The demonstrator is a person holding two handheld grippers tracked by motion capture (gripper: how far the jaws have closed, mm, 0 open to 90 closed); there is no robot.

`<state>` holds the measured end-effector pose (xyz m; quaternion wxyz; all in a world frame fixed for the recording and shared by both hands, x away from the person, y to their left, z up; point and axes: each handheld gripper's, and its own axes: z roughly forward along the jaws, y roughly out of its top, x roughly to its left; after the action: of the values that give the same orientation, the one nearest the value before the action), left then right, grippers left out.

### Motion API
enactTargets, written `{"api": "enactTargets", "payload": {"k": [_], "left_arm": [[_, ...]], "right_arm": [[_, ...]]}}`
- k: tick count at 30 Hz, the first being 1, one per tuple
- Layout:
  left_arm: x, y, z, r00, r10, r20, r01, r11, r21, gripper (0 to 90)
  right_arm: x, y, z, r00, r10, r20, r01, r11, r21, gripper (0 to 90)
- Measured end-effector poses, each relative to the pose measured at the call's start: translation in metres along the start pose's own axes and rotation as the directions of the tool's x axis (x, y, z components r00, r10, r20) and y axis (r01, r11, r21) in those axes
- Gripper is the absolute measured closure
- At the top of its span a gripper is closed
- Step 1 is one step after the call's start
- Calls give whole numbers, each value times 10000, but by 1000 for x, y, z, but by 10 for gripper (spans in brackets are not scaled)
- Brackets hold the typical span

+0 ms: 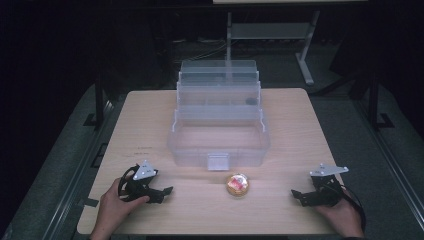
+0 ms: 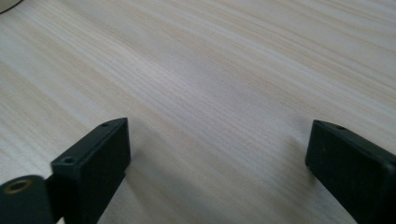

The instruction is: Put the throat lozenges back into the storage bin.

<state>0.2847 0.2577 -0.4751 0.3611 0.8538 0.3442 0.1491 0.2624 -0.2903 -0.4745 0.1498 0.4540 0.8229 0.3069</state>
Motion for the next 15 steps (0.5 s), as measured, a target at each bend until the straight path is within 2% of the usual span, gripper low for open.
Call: {"api": "enactTargets", "payload": {"k": [3, 7, 10, 15], "left_arm": [[0, 0, 0, 10000, 1, -1, -1, 10000, 0, 123], [0, 0, 0, 10000, 2, -2, -2, 10000, 0, 123], [0, 0, 0, 10000, 3, -2, -3, 10000, 0, 123], [0, 0, 0, 10000, 2, -1, -2, 10000, -2, 123]], "right_arm": [[2, 1, 0, 10000, -1, 41, 0, 9999, 149, 71], [3, 6, -3, 9997, 116, -233, -106, 9991, 421, 100], [4, 8, -5, 9994, 72, -327, -59, 9991, 411, 99], [7, 9, -5, 9998, -143, -127, 149, 9987, 495, 100]]}}
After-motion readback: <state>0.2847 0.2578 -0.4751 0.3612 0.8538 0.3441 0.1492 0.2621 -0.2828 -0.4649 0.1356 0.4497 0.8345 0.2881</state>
